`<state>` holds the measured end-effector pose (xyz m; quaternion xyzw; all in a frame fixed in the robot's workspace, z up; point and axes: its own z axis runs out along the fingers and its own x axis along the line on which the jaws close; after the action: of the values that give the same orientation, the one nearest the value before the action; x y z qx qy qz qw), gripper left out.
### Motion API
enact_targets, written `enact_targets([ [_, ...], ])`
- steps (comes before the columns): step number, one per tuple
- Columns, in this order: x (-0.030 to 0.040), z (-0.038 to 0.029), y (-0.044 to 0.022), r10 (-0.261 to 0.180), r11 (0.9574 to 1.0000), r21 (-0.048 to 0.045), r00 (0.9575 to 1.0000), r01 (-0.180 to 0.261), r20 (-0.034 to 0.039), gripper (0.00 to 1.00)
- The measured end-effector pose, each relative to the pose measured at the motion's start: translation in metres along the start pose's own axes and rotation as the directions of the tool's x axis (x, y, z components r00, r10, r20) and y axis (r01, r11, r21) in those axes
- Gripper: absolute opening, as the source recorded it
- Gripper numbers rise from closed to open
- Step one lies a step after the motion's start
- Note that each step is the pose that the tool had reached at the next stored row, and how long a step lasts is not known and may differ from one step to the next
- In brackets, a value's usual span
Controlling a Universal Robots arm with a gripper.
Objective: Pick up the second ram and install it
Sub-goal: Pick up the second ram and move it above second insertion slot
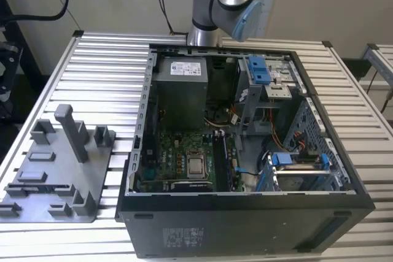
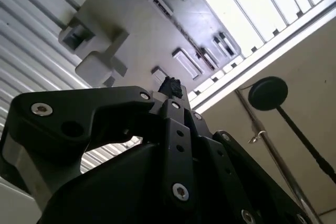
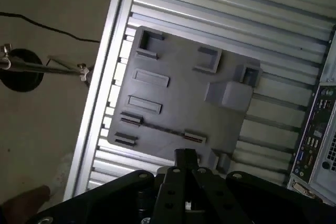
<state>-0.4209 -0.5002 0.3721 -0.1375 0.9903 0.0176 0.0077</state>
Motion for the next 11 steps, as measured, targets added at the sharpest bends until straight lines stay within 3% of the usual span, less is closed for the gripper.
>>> enact_targets([
  [3, 0.0001, 0.0010, 0.0000, -0.055, 0.9985, -0.0011, 0.9985, 0.055, -0.0018, 0.11],
  [6, 0.0001, 0.0015, 0.0000, -0.109, 0.9941, -0.0024, 0.9941, 0.109, -0.0034, 0.11],
  [11, 0.0001, 0.0019, -0.0001, -0.199, 0.9799, -0.0046, 0.9799, 0.199, -0.0060, 0.11],
])
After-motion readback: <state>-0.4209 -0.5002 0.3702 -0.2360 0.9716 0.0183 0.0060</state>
